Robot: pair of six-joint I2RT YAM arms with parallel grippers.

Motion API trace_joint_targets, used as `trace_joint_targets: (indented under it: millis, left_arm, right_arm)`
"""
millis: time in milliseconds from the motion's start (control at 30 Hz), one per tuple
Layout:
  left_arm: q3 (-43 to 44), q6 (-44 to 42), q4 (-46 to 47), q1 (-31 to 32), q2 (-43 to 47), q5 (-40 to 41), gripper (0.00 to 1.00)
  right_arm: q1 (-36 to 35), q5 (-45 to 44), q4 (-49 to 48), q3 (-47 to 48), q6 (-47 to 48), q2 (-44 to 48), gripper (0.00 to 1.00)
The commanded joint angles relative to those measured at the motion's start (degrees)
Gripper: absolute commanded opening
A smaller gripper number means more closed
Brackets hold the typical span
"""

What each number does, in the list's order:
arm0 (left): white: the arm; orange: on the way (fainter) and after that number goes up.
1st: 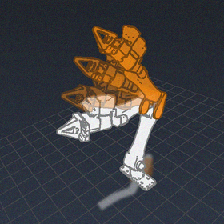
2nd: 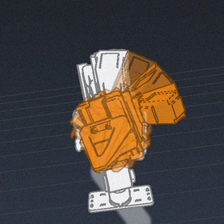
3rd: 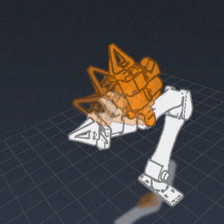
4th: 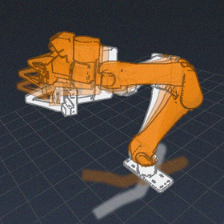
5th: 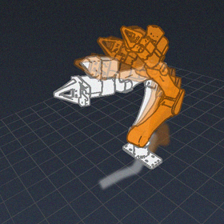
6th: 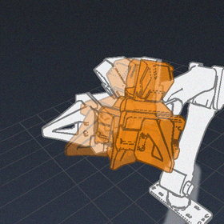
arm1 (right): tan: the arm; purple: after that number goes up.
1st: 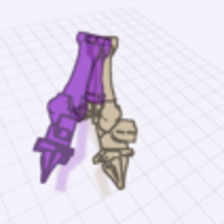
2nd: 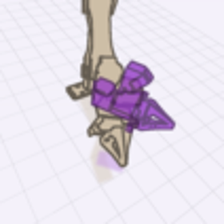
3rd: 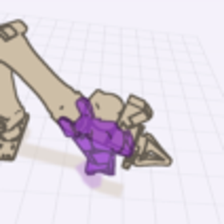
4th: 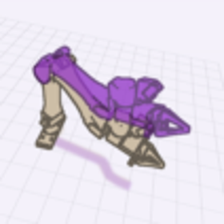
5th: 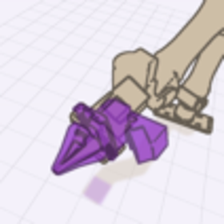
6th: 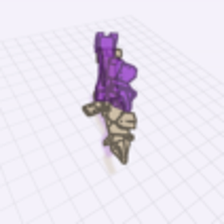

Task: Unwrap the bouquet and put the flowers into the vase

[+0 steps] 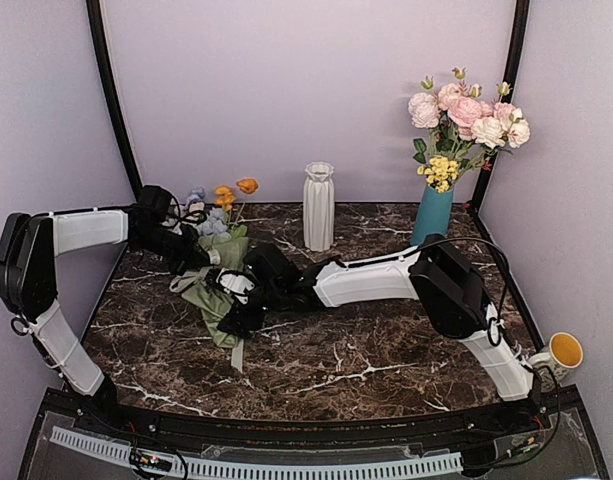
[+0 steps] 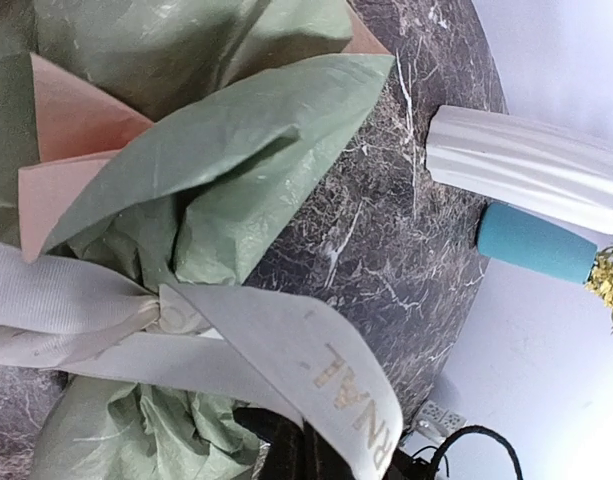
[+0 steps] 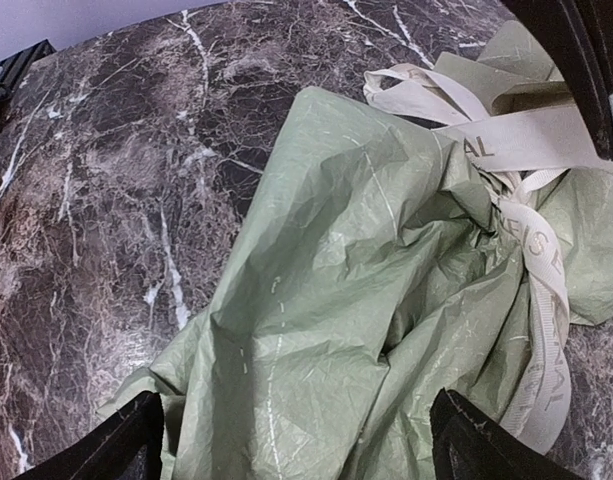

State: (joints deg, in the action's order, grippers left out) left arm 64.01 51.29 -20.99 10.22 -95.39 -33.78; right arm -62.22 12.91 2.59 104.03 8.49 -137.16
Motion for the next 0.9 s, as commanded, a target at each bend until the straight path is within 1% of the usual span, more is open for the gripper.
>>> trace_joint_targets:
  millis: [0, 200, 333, 367, 433, 500, 600, 867]
  left_arm:
    - [4.24, -8.87, -9.13, -0.25, 0.84, 1.2, 0.0]
    - [7.48, -14.03, -12.2, -0.37, 2.1, 5.11, 0.0]
    - [10.72, -19.52, -17.24, -0.52, 2.81, 13.43, 0.0]
    - [11.4, -20.58, -19.09, -0.69, 2.96, 15.75, 0.0]
    - [11.72, -21.87, -19.94, -1.35, 3.78, 18.41, 0.0]
    - [11.02, -22.34, -19.56, -2.47, 4.77, 19.41, 0.0]
    - [10.18, -22.71, -18.74, -4.49, 5.29, 19.55, 0.0]
    - [9.07, -23.34, -16.21, -10.9, 4.46, 19.47, 0.0]
  right_arm:
    - [-0.36, -3.71, -1.72, 1.37, 0.63, -1.4, 0.86]
    - [-0.27, -5.94, -1.17, 0.62, 1.01, -2.65, 0.6]
    - [-0.06, -7.32, -0.56, 0.32, 1.47, -2.8, 0.42]
    - [-0.02, -7.8, -0.35, -0.15, 1.59, -2.5, 0.37]
    - [0.14, -9.04, 0.13, -1.98, 1.87, -1.69, 0.26]
    - [0.24, -10.4, 0.66, -4.32, 1.75, -0.59, 0.17]
    - [0.61, -12.39, 1.41, -8.28, 0.53, 1.84, 0.0]
    - [2.29, -16.05, 3.22, -19.64, -3.3, 11.35, 0.0]
